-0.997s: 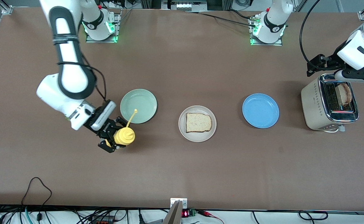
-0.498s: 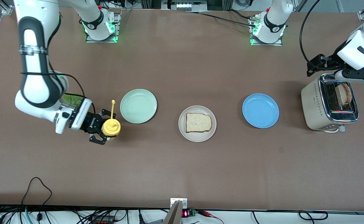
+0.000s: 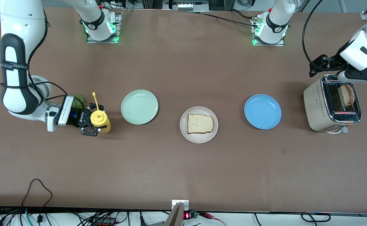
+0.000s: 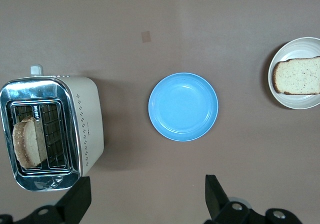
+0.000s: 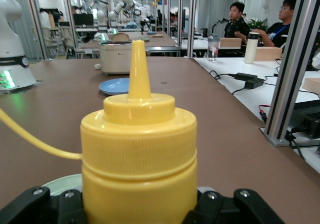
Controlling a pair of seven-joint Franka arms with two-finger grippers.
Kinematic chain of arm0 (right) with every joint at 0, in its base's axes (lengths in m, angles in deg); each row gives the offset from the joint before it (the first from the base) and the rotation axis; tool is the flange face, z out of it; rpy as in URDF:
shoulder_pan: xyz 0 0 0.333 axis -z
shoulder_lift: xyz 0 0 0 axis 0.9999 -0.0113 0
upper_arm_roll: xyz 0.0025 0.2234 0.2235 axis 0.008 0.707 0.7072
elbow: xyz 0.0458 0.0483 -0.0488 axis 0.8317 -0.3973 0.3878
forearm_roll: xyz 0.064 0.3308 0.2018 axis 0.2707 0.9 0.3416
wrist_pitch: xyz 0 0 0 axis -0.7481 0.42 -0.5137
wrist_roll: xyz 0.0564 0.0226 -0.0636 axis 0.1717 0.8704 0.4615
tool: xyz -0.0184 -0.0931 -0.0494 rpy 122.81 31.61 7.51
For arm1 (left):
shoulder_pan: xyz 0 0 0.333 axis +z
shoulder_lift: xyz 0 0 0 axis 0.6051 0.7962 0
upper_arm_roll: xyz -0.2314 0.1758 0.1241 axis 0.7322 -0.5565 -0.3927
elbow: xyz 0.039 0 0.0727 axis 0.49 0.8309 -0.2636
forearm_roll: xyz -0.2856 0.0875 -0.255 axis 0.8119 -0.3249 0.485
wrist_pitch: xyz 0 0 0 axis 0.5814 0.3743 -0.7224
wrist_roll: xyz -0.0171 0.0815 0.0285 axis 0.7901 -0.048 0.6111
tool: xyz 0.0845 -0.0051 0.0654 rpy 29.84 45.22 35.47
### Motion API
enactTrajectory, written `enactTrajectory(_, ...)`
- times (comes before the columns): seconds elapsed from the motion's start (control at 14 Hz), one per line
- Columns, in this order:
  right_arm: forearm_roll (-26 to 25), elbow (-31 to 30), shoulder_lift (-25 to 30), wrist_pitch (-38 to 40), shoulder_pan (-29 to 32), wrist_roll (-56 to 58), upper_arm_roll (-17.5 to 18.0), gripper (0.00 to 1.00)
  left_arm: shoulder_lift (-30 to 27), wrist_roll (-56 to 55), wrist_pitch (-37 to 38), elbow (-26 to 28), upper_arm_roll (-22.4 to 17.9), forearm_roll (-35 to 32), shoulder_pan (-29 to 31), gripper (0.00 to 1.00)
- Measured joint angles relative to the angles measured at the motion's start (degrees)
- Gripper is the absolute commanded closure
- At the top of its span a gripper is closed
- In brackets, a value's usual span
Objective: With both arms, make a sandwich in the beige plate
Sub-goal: 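Carry the yellow bottle back beside the lettuce with the right gripper, then lower the bottle onto the table and open the right gripper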
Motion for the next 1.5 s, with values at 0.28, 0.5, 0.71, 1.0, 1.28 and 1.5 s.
enactTrajectory(0.28, 0.0, -1.7, -5.3, 10.3, 4.8, 4.4, 0.1, 0.62, 0.0, 0.0, 0.3, 0.0, 0.0, 0.0, 0.0, 0.00)
enactTrajectory(0.5, 0.1, -2.6, -7.6, 13.8, 6.5, 5.8, 0.2, 0.62, 0.0, 0.0, 0.4, 0.0, 0.0, 0.0, 0.0, 0.00)
enactTrajectory(0.71, 0.1, -3.2, -9.5, 14.9, 7.0, 7.6, 0.3, 0.60, 0.0, 0.0, 0.5, 0.0, 0.0, 0.0, 0.0, 0.00)
enactTrajectory(1.0, 0.1, -3.2, -10.9, 15.5, 7.3, 8.8, 0.5, 0.48, 0.0, 0.0, 0.5, 0.0, 0.0, 0.0, 0.0, 0.00)
enactTrajectory(1.28, 0.1, -3.2, -11.0, 15.5, 7.4, 8.8, 0.5, 0.41, 0.0, 0.0, 0.5, 0.0, 0.0, 0.0, 0.0, 0.00)
enactTrajectory(1.5, 0.1, -3.3, -11.0, 15.5, 7.4, 9.0, 0.5, 0.22, 0.0, 0.0, 0.5, 0.0, 0.0, 0.0, 0.0, 0.00)
